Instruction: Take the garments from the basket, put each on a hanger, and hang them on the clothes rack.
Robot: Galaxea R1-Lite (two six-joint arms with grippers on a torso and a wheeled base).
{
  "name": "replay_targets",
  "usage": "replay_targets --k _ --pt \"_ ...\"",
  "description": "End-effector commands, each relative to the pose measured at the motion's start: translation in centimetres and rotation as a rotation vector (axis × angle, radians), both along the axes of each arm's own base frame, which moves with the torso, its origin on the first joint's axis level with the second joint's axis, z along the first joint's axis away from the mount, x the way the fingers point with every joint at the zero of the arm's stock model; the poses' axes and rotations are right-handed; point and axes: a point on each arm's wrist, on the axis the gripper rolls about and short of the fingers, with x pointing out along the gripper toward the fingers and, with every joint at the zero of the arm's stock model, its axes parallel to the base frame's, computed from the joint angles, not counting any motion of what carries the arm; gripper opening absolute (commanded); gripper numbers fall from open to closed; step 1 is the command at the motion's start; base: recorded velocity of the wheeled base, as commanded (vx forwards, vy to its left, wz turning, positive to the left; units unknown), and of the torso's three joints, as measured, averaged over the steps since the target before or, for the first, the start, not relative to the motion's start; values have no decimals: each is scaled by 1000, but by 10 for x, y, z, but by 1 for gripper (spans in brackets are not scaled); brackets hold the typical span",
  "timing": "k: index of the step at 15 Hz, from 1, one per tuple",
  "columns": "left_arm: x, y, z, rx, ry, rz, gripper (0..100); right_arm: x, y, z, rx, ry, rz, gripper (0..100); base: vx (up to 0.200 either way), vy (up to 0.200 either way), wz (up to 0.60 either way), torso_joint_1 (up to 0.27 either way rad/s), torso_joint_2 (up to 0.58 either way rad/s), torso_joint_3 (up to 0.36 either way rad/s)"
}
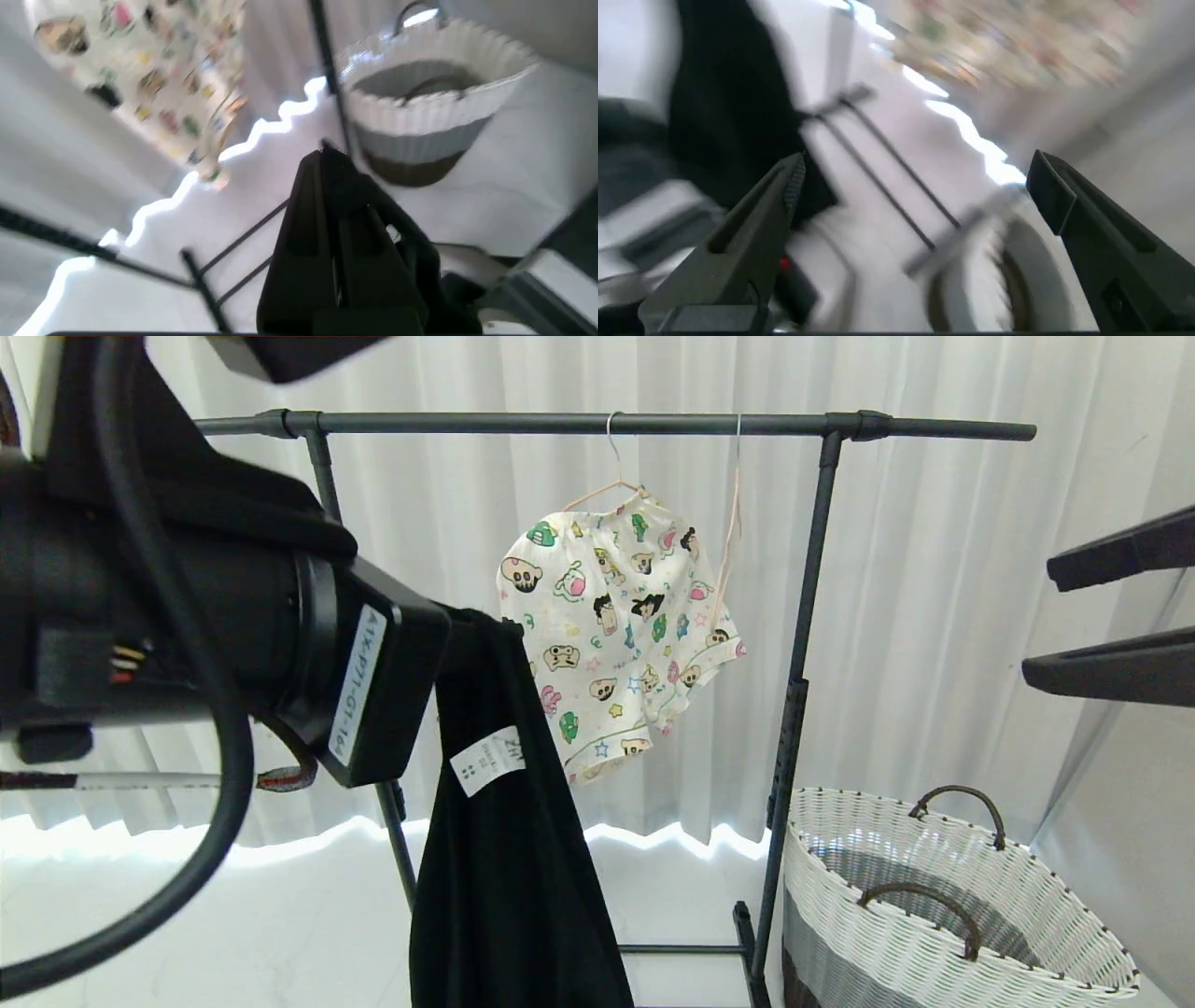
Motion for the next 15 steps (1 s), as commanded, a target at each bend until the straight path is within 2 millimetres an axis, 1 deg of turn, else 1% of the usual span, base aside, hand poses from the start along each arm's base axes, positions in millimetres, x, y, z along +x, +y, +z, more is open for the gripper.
replay_targets --k 1,2,3,4,5,6,8,9,10,11,12,14,15 --pt "-6 13 -18 77 2 82 0 -4 -19 -15 -71 -13 -169 100 0 0 0 0 0 0" --pt "-9 20 -24 96 3 113 0 -5 -25 -19 -89 -17 -220 100 0 0 0 0 0 0" --pt "-13 34 -31 111 10 152 0 -6 -34 -25 -112 -14 -284 100 0 0 0 0 0 0" --pt "-19 58 -42 122 22 219 0 -9 -47 -37 -156 -3 -377 100 0 0 0 0 0 0" --pt "-22 72 -49 128 30 271 0 -11 -53 -46 -179 10 -419 100 0 0 0 0 0 0" --pt "-27 92 -57 127 42 356 0 -15 -64 -58 -204 23 -478 100 0 0 0 0 0 0" --pt "-34 115 -69 114 70 471 0 -24 -76 -80 -248 7 -525 100 0 0 0 0 0 0" --pt "-39 123 -74 100 84 490 0 -30 -81 -95 -255 -10 -537 100 0 0 0 0 0 0" --pt "-42 126 -77 91 92 493 0 -33 -83 -109 -269 -29 -535 100 0 0 0 0 0 0" --pt "-43 127 -78 92 99 492 0 -32 -85 -121 -273 -53 -549 100 0 0 0 0 0 0" --pt "-43 127 -79 94 100 491 0 -26 -85 -134 -283 -71 -571 100 0 0 0 0 0 0" --pt "-42 127 -79 109 95 482 0 -15 -86 -146 -265 -131 -619 100 0 0 0 0 0 0" --pt "-42 127 -79 111 96 481 0 -12 -86 -148 -259 -140 -637 100 0 0 0 0 0 0"
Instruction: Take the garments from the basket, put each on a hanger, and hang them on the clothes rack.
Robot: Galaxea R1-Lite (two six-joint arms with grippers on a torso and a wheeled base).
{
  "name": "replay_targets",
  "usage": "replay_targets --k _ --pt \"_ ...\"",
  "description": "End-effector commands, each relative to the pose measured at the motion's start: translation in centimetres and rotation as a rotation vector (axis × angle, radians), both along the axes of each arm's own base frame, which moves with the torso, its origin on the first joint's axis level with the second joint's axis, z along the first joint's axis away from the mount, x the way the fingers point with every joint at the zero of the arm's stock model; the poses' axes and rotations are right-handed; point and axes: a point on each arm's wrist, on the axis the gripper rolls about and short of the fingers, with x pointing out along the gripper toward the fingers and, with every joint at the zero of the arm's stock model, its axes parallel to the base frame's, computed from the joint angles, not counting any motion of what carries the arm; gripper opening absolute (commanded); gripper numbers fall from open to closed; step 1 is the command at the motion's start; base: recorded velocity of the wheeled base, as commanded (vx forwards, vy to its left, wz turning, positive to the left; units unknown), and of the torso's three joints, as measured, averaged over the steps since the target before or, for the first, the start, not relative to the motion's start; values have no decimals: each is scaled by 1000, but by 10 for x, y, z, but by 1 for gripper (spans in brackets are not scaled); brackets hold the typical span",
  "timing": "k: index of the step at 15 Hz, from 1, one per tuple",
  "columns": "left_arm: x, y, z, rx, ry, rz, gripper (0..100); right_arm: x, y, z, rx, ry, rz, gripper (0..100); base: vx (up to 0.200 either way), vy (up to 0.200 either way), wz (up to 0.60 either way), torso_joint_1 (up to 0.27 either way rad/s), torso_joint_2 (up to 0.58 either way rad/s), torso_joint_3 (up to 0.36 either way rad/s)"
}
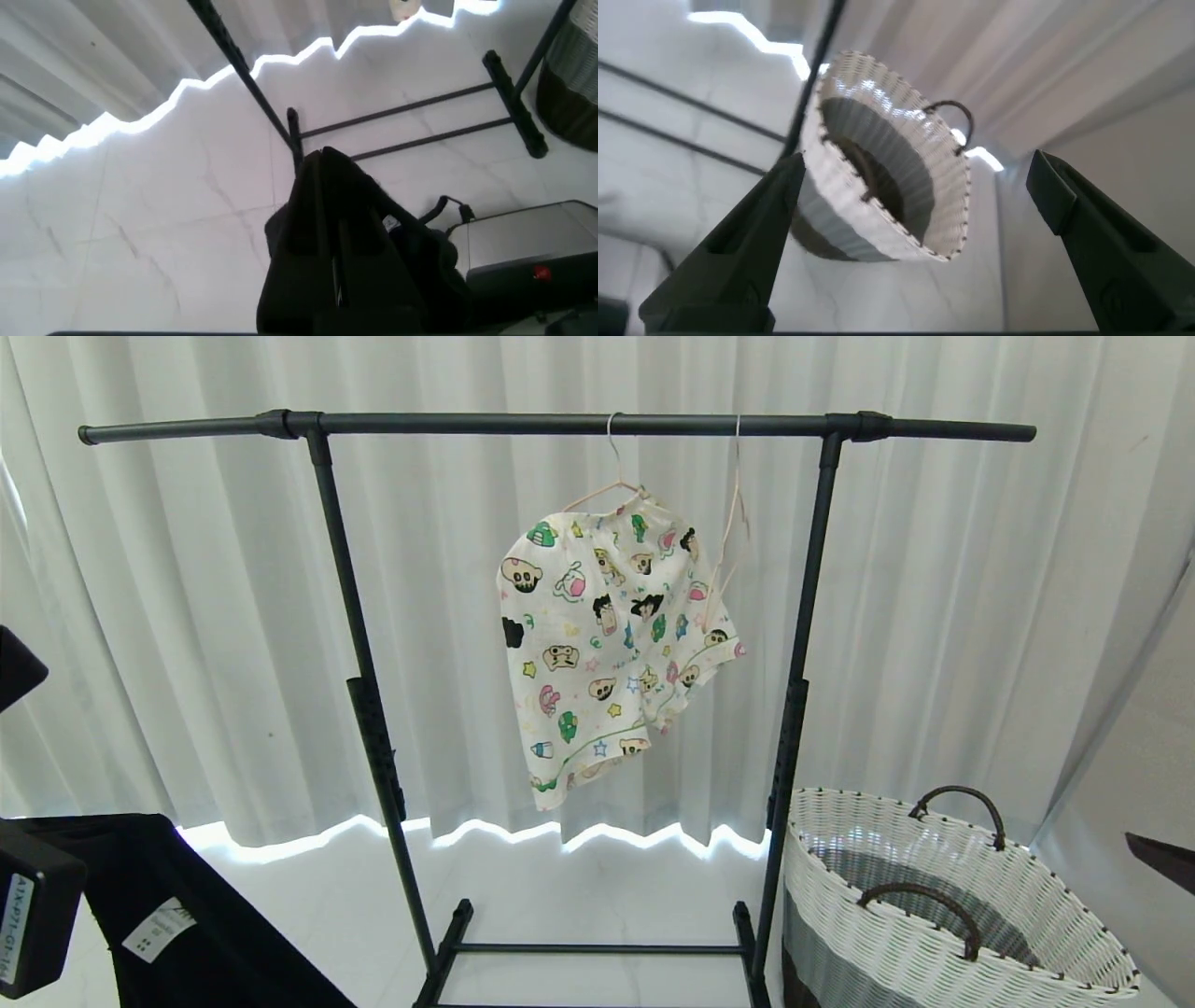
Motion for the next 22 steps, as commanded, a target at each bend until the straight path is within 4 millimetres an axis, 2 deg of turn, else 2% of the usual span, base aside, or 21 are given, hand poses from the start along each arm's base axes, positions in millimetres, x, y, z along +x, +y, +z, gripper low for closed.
replay_targets --k 1,7,15,22 --pt "-2 1 -3 2 5 6 0 2 -7 -18 -10 23 -71 100 0 0 0 0 0 0" --pt "1 8 -17 3 0 78 0 5 -19 -20 58 40 -171 100 0 0 0 43 -139 -94" --pt "4 7 -29 9 -43 65 0 7 -19 -20 57 45 -171 100 0 0 0 176 -447 -275" --pt "3 7 -29 11 -42 63 0 7 -19 -20 58 45 -171 100 0 0 0 219 -490 -281"
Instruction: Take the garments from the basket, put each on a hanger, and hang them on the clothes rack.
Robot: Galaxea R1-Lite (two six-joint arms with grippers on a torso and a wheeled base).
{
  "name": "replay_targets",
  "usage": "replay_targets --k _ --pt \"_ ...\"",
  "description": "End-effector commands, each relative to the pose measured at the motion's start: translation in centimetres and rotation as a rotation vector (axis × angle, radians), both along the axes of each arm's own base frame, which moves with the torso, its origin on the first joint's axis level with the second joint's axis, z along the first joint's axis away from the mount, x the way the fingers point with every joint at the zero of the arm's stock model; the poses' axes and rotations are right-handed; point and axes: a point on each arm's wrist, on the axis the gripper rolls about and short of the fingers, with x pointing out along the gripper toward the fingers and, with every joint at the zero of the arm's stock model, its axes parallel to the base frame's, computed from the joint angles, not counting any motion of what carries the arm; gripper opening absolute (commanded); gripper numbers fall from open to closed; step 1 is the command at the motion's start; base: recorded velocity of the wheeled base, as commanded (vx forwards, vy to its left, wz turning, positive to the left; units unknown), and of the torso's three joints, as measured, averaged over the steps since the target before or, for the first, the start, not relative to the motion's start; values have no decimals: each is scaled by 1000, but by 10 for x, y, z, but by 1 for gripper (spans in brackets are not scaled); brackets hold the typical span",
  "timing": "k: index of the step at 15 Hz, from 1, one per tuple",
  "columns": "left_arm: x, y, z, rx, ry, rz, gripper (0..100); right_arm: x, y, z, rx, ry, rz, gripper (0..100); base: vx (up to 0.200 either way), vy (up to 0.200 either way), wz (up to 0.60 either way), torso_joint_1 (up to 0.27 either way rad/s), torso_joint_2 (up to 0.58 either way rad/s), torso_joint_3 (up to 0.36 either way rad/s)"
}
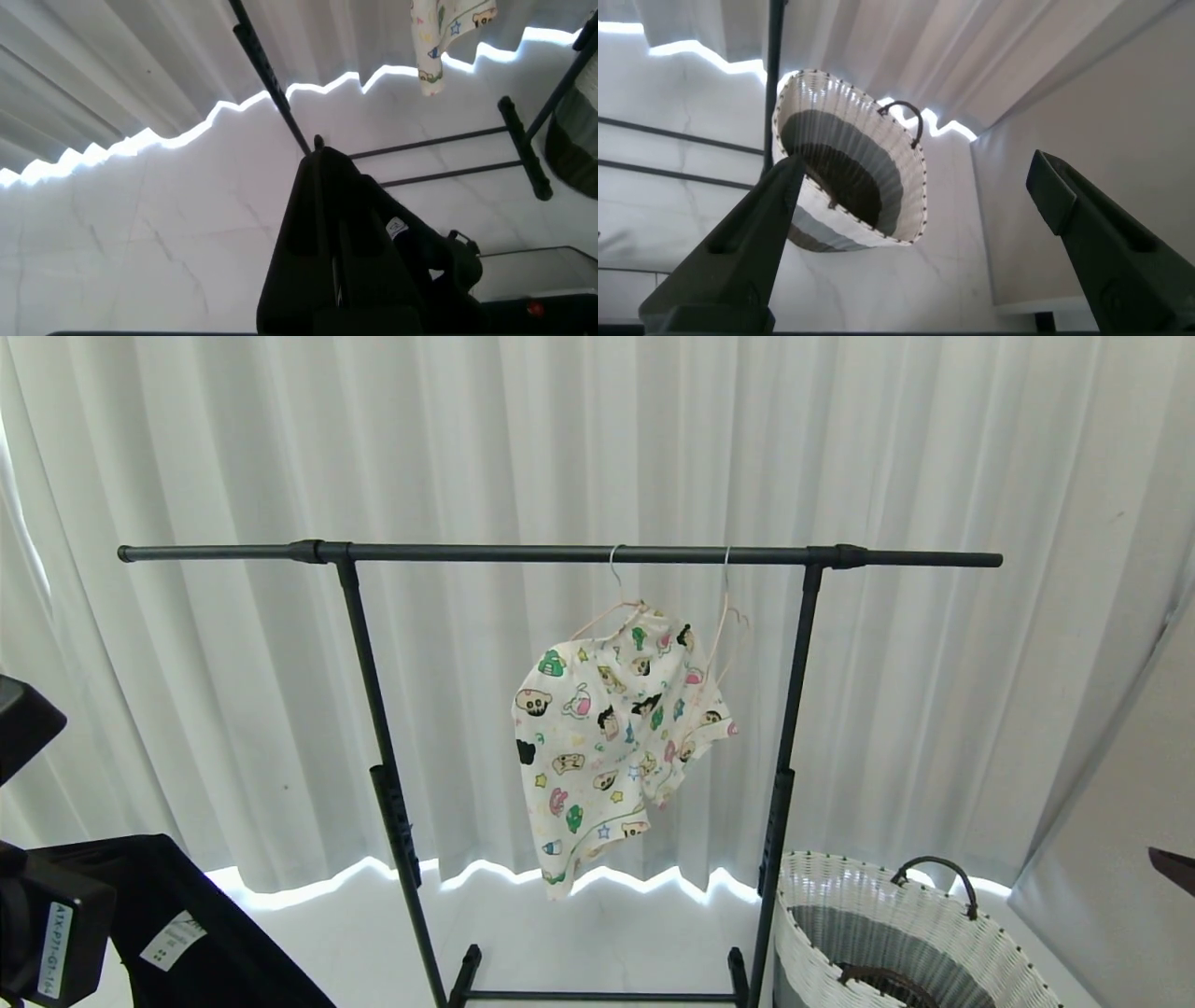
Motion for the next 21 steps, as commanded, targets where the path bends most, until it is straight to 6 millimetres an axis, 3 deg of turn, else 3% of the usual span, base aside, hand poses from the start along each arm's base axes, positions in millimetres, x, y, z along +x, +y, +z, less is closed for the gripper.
replay_targets --k 1,5,11,21 --pt "0 0 0 0 0 1 0 1 0 -1 -1 6 1 100 0 0 0 227 -510 -286" --pt "0 0 0 1 2 -1 0 1 1 -1 56 8 27 100 0 0 0 220 -489 -262" --pt "1 0 1 -2 -15 6 0 3 2 -2 110 21 45 100 0 0 0 33 -72 -37" --pt "-1 1 2 10 -28 27 0 6 3 0 112 15 48 100 0 180 0 5 0 0"
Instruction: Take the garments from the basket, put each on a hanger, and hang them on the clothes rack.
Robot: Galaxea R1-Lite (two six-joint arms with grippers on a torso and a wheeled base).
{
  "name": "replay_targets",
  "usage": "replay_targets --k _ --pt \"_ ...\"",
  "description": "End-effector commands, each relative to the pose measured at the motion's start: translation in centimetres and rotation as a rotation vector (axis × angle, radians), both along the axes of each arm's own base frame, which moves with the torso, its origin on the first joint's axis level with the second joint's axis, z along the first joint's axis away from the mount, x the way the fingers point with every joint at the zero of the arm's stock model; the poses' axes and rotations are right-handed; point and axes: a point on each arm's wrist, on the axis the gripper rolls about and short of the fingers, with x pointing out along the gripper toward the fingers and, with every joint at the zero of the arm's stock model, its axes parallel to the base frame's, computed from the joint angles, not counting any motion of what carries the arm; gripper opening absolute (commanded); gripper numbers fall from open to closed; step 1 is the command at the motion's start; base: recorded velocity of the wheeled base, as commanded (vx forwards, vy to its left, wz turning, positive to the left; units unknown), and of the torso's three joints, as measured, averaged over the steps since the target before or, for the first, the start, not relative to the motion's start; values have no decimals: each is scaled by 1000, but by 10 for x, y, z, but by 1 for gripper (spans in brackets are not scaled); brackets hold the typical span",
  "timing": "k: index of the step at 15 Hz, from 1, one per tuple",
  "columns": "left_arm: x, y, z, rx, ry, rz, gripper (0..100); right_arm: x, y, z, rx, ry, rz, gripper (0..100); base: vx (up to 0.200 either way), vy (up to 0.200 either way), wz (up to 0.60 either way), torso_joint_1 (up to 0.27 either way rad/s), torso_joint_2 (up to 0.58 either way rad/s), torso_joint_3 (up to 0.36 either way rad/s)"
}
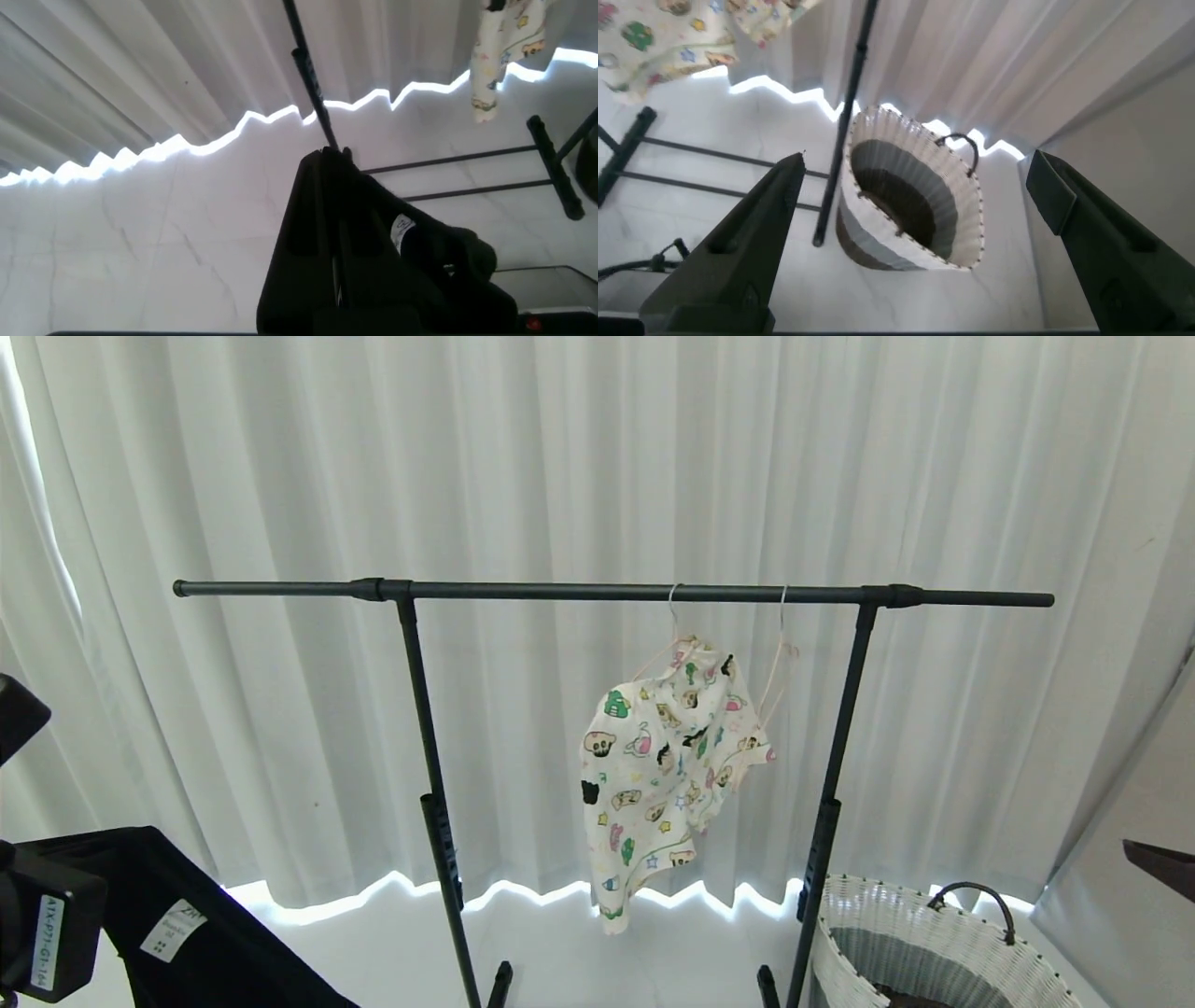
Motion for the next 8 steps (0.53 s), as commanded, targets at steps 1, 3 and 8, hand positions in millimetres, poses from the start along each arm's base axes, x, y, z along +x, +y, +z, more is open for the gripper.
replay_targets --k 1,3,8 --pt "1 0 0 -3 -5 0 0 7 1 1 7 -13 -1 100 0 0 0 0 0 0" --pt "1 0 1 -5 -12 0 0 21 3 4 34 -50 -8 100 0 0 0 0 0 0" --pt "1 -1 0 -4 -10 -4 0 51 7 22 102 -113 -30 100 160 0 0 -4 2 7"
